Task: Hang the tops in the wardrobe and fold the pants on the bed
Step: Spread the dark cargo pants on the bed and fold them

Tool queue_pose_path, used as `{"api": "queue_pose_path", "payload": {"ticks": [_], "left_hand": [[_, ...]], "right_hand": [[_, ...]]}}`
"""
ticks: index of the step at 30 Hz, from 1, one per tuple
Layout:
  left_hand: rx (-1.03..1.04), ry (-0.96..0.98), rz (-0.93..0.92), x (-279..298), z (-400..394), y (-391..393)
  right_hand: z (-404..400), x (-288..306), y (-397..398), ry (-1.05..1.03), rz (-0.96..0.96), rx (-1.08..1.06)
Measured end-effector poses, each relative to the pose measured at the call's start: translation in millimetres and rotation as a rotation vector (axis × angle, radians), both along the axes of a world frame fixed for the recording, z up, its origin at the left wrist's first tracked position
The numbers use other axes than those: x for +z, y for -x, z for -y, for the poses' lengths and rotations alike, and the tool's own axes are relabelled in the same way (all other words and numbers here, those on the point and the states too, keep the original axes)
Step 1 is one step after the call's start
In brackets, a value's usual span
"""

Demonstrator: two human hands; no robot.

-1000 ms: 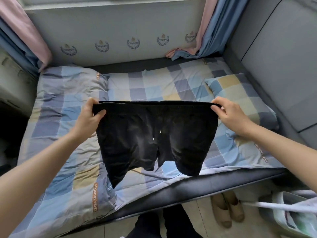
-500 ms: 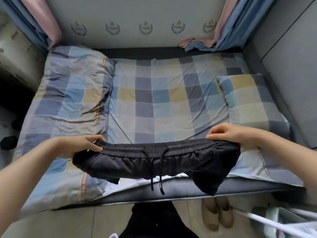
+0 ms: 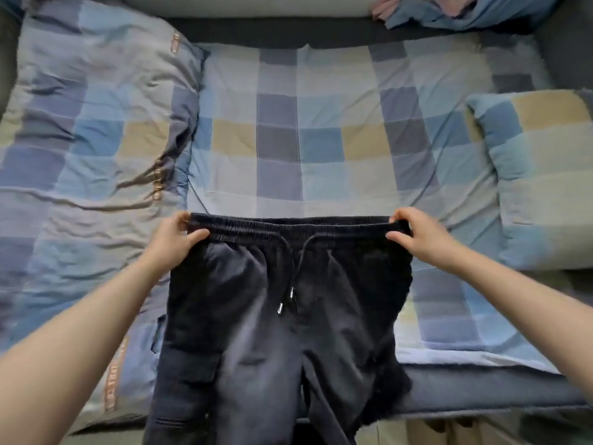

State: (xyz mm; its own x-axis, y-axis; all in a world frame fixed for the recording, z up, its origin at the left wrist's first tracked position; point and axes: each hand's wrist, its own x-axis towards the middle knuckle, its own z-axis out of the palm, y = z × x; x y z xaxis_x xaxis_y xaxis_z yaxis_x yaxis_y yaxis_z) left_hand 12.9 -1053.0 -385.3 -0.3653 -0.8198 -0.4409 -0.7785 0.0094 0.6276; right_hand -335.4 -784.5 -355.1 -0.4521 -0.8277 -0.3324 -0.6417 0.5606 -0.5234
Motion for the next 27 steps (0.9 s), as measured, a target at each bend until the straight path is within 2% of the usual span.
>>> {"api": "queue_pose_path", "payload": {"ticks": [4, 9, 12, 17, 21, 24, 27], "left_hand": [[0.006, 0.145, 0.088, -113.9, -19.1, 0.5], [0.039, 0.180, 0.108, -185.1, -13.7, 1.0], [0.008, 0.275, 0.086, -184.9, -3.3, 6.9], [-0.022, 0.407, -0.037, -148.9, 41.3, 36.3], [0.074, 0.510, -0.029, -139.1, 100.5, 86.9], [0.135, 0.459, 0.136, -164.2, 117.9, 115.8], [-0.093, 0.357, 0.278, -205.2, 70.9, 120.4]], "right_hand": [[20.7, -124.5, -11.1, -0.002, -0.031, 0.012], [30.3, -199.8, -14.5, 0.001, -0.130, -0.047], [35.3, -202.1, -6.4, 0.051, -0.168, -0.078], [74.1, -160.2, 23.3, 0.189, -0.217, -0.132], [137.9, -149.2, 56.2, 0.287, -0.192, -0.281], [164.2, -173.4, 71.7, 0.211, -0.105, -0.440], [139.3, -225.5, 60.5, -0.061, 0.041, -0.524]]}}
